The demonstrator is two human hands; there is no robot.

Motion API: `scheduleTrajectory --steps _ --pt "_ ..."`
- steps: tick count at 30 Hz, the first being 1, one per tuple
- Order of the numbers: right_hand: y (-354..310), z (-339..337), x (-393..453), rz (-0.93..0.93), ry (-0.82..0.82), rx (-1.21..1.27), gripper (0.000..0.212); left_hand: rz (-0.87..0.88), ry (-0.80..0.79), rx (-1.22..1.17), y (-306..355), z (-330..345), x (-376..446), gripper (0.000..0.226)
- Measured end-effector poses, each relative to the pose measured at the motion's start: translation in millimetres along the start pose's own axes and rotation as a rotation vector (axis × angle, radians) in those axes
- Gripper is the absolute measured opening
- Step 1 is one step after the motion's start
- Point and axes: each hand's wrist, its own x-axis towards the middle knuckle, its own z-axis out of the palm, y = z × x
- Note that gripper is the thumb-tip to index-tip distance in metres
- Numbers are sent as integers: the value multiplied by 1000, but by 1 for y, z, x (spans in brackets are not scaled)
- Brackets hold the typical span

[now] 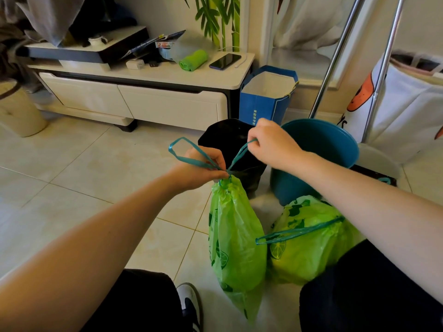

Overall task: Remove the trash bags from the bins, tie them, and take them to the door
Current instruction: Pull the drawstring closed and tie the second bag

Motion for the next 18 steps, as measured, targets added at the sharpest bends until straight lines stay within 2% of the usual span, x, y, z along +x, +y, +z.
scheduleTrajectory --steps 2,4,7,9,13,15,18 --pt "2 -13 1 192 -101 343 25 6 3 12 -3 -2 0 14" --pt "4 -26 -1 337 -291 680 27 6 7 4 -4 -3 -1 13" --pt "15 -38 -5 386 -540 909 22 -1 8 13 -3 -4 -1 12" --pt "21 -42 -6 360 -533 952 22 -5 7 26 -2 -5 -1 12" --pt "20 -44 -6 364 -341 1042 22 -6 -10 35 2 -4 -2 11" --pt "18 -46 -4 434 -293 1266 25 -26 -33 -35 7 -4 -4 10" --pt "21 -52 -3 601 -342 1556 25 -172 -109 -176 16 -5 -5 30"
